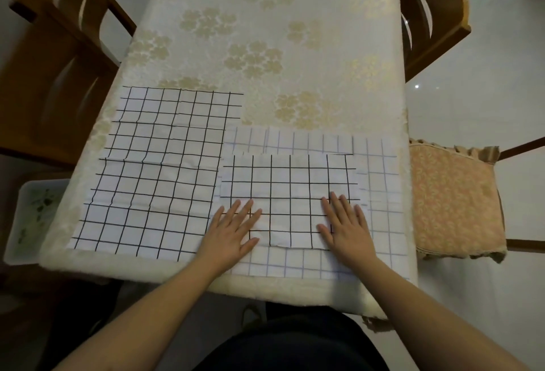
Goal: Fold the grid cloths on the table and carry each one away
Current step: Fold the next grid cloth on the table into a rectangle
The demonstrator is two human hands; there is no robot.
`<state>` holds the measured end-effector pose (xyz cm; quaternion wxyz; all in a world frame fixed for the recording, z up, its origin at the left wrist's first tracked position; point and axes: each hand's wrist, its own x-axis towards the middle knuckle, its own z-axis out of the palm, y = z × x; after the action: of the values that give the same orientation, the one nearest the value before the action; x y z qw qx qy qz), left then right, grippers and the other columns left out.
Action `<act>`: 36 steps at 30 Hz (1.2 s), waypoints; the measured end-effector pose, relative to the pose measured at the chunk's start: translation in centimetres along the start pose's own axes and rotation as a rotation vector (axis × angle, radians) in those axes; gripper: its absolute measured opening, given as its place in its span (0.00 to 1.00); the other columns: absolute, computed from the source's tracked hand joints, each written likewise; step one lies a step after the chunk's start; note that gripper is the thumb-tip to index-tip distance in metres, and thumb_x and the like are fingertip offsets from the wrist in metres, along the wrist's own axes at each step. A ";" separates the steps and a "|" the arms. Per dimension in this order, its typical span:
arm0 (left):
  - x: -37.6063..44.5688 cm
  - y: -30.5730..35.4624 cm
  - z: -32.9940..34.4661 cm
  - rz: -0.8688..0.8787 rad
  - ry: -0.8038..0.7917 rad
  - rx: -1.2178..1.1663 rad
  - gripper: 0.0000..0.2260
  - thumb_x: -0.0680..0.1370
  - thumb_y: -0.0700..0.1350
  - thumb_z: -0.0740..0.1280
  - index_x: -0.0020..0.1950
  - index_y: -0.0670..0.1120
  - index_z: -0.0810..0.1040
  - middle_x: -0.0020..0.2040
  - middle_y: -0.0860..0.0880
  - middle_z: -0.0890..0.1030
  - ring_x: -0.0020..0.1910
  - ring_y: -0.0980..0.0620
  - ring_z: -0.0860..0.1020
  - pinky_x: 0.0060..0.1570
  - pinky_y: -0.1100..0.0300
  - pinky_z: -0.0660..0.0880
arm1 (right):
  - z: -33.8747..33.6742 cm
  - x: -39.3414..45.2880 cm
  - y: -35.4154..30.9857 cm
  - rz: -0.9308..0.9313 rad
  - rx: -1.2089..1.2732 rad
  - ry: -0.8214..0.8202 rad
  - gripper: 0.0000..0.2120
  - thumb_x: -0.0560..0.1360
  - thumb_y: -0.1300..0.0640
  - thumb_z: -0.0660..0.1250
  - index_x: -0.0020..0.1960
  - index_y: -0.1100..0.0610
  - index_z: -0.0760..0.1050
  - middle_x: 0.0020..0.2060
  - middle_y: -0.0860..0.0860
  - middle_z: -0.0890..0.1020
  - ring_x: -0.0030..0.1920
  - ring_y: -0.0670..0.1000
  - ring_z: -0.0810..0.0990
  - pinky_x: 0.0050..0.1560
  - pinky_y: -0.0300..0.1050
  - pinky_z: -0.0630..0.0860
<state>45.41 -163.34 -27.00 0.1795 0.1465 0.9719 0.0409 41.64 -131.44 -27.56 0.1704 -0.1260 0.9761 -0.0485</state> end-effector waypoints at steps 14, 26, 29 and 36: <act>-0.4 3.5 -0.5 0.309 0.218 0.021 0.12 0.74 0.48 0.67 0.56 0.47 0.76 0.58 0.45 0.80 0.56 0.44 0.79 0.52 0.51 0.76 | 0.8 -3.7 -6.8 -0.342 0.042 0.112 0.28 0.73 0.49 0.64 0.72 0.57 0.69 0.68 0.53 0.74 0.68 0.55 0.73 0.68 0.54 0.70; -0.8 4.6 -1.3 0.276 0.253 0.077 0.12 0.75 0.50 0.64 0.54 0.46 0.79 0.54 0.47 0.81 0.52 0.47 0.79 0.49 0.52 0.76 | 1.5 -2.9 -8.1 -0.322 0.024 0.345 0.18 0.65 0.63 0.76 0.55 0.59 0.81 0.52 0.54 0.83 0.51 0.55 0.81 0.52 0.49 0.78; -0.8 5.4 -1.3 0.250 0.218 0.088 0.18 0.72 0.52 0.71 0.59 0.46 0.79 0.57 0.46 0.81 0.56 0.46 0.79 0.54 0.51 0.76 | 1.0 -3.0 -8.1 -0.345 0.077 0.420 0.17 0.65 0.62 0.77 0.53 0.58 0.82 0.51 0.53 0.84 0.49 0.54 0.82 0.51 0.48 0.78; -1.3 5.0 -2.5 0.194 0.263 0.084 0.26 0.59 0.34 0.79 0.56 0.42 0.83 0.55 0.44 0.84 0.53 0.43 0.82 0.55 0.48 0.78 | 0.8 -4.2 -7.2 -0.389 0.076 0.550 0.13 0.68 0.62 0.76 0.52 0.57 0.83 0.48 0.51 0.86 0.48 0.52 0.85 0.50 0.47 0.78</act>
<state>47.00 -159.05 -23.58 0.0397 0.2402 0.9692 0.0360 47.35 -137.28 -25.94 -0.1072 -0.2858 0.9406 -0.1487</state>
